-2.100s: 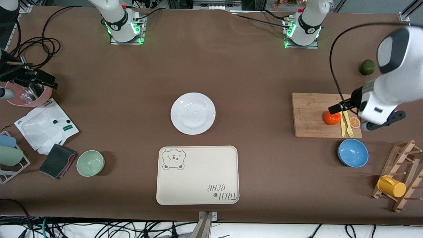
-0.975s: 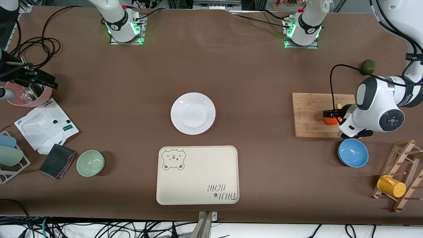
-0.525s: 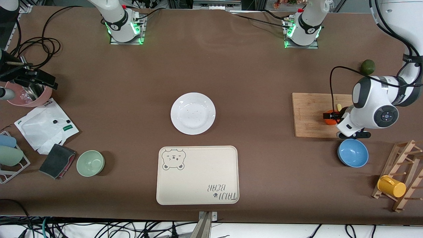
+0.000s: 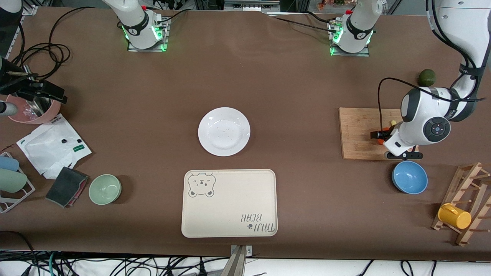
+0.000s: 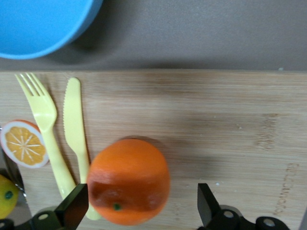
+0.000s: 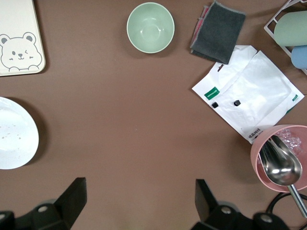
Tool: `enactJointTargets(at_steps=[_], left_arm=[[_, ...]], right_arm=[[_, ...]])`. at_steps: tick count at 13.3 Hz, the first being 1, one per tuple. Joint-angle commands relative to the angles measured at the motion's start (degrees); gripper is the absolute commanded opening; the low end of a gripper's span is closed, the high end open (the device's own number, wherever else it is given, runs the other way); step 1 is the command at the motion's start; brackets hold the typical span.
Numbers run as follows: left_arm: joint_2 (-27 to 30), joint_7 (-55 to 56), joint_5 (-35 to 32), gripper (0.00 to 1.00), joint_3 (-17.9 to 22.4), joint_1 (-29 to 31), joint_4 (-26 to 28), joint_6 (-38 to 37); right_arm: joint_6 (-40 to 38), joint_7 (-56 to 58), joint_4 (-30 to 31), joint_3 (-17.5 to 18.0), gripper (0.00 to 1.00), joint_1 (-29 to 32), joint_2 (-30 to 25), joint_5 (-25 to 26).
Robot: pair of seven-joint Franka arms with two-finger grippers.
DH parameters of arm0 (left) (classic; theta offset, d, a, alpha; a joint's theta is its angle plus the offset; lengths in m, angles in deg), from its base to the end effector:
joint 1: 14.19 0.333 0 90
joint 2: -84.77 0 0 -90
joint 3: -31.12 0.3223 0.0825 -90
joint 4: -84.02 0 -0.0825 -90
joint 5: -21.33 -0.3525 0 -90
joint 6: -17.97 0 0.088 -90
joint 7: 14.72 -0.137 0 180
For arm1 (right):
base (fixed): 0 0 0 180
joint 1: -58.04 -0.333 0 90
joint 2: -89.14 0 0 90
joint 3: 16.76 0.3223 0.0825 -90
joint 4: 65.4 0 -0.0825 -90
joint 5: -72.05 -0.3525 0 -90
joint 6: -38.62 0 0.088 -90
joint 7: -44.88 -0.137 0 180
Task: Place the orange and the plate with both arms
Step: 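Lower the left gripper and close it around the orange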
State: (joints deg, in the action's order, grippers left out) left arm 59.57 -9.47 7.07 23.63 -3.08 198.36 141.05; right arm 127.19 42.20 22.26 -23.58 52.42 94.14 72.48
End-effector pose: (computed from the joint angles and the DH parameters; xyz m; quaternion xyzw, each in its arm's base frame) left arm 0.5486 0.0518 0.2209 -0.9882 0.0032 0.1376 0.0672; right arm 0.5440 -0.0097 0.5703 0.9988 -0.0338 -0.0353 0.0094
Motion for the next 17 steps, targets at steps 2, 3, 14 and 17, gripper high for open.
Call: enactJointTargets(at_steps=[2, 3, 14, 17], left_arm=[[0.5, -0.9, -3.4, 1.00, -0.3, 0.7, 1.3, 0.9], [0.5, -0.9, -3.4, 1.00, -0.4, 0.8, 1.4, 1.0], [1.6, -0.1, -2.5, 0.23, -2.5, 1.4, 2.3, 1.5], [2.3, 3.9, -0.4, 0.25, -7.4, 1.2, -2.5, -4.5]], right_arm=[[-0.1, -0.5, 0.1, 0.2, 1.00, 0.3, -0.3, -0.3], [-0.1, -0.5, 0.1, 0.2, 1.00, 0.3, -0.3, -0.3], [-0.2, -0.5, 0.1, 0.2, 1.00, 0.3, -0.3, -0.3], [-0.2, -0.5, 0.1, 0.2, 1.00, 0.3, -0.3, -0.3]])
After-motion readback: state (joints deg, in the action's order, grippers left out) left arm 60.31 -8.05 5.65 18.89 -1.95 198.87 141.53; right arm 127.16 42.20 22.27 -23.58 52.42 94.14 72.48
